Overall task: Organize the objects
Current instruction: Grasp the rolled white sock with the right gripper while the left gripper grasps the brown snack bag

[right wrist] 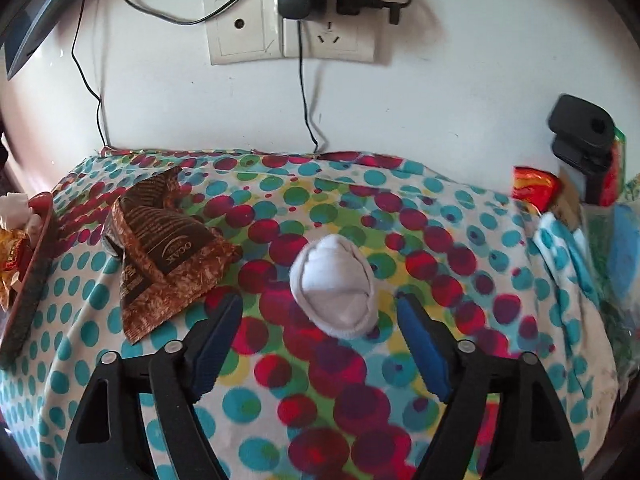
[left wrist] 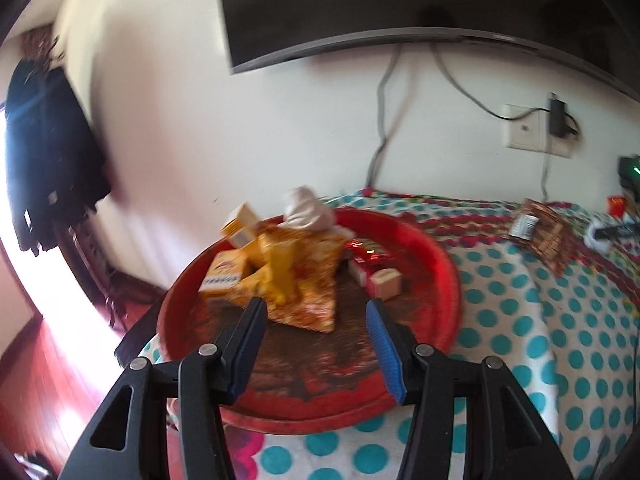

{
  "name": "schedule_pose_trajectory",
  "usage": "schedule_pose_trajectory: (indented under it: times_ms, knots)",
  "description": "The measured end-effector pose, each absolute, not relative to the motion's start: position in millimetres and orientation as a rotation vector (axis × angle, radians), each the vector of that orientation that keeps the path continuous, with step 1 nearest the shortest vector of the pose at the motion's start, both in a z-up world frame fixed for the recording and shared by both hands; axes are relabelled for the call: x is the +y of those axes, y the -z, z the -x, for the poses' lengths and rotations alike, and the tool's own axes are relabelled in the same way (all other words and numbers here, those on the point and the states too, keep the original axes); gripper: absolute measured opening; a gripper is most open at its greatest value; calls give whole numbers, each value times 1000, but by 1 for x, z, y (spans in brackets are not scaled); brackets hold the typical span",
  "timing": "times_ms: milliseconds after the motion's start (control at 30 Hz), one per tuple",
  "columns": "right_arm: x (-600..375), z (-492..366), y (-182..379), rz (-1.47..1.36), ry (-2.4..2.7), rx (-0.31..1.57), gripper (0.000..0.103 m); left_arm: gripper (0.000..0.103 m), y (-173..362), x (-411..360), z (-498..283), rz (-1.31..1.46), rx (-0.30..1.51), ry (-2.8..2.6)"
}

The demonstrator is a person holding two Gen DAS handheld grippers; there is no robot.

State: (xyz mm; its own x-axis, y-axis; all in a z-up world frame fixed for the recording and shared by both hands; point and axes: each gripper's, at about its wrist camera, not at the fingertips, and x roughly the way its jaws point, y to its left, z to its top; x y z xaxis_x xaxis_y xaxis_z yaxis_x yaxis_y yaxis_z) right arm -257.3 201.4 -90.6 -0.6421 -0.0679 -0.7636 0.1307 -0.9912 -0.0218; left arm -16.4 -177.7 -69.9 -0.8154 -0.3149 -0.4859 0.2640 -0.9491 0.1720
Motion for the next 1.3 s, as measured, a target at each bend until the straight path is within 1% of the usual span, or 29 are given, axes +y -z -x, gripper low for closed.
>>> schedule_pose_trajectory:
  times_ms: [133, 167, 200, 233, 267, 300, 333, 433, 500, 667, 733, 833, 900, 967, 1167, 1267, 1300]
  knots:
    - [202, 273, 99, -1282, 2737, 83, 79, 53, 71, -154, 25, -796, -224, 2749]
    - [203, 276, 102, -1297, 2734, 84, 77, 53, 72, -149, 28, -814, -239, 2753]
    - [205, 278, 106, -1311, 2731, 82, 70, 53, 72, -142, 32, -833, -252, 2763]
    - [208, 279, 111, -1321, 2716, 66, 66, 53, 72, -134, 36, -850, -267, 2779]
    - [211, 277, 115, -1330, 2705, 54, 53, 54, 70, -123, 44, -867, -279, 2798]
    - [214, 273, 117, -1327, 2722, 65, 47, 56, 70, -116, 49, -882, -282, 2811]
    - [218, 268, 117, -1301, 2717, 49, 48, 59, 69, -105, 60, -914, -285, 2838]
    - [229, 253, 118, -1286, 2701, -9, 47, 60, 63, -77, 91, -980, -254, 2899]
    - [238, 245, 119, -1281, 2682, -39, 48, 60, 60, -58, 119, -1079, -175, 2943]
    - [252, 237, 126, -1271, 2651, -107, 52, 60, 52, -26, 199, -1361, 303, 2931]
    - [251, 238, 126, -1277, 2650, -107, 54, 60, 51, -13, 228, -1407, 430, 2846]
    - [244, 238, 127, -1288, 2654, -37, 58, 60, 56, -3, 256, -1468, 622, 2704]
    - [241, 239, 128, -1291, 2647, -11, 63, 60, 63, 4, 270, -1491, 724, 2608]
    - [241, 238, 128, -1286, 2630, -11, 68, 60, 68, 9, 283, -1510, 787, 2535]
    - [249, 238, 128, -1264, 2601, -84, 70, 61, 90, 12, 303, -1494, 811, 2321]
    - [246, 239, 129, -1266, 2594, -74, 73, 70, 109, 9, 305, -1496, 896, 2262]
    - [244, 239, 129, -1271, 2599, -52, 73, 71, 112, 10, 306, -1489, 896, 2265]
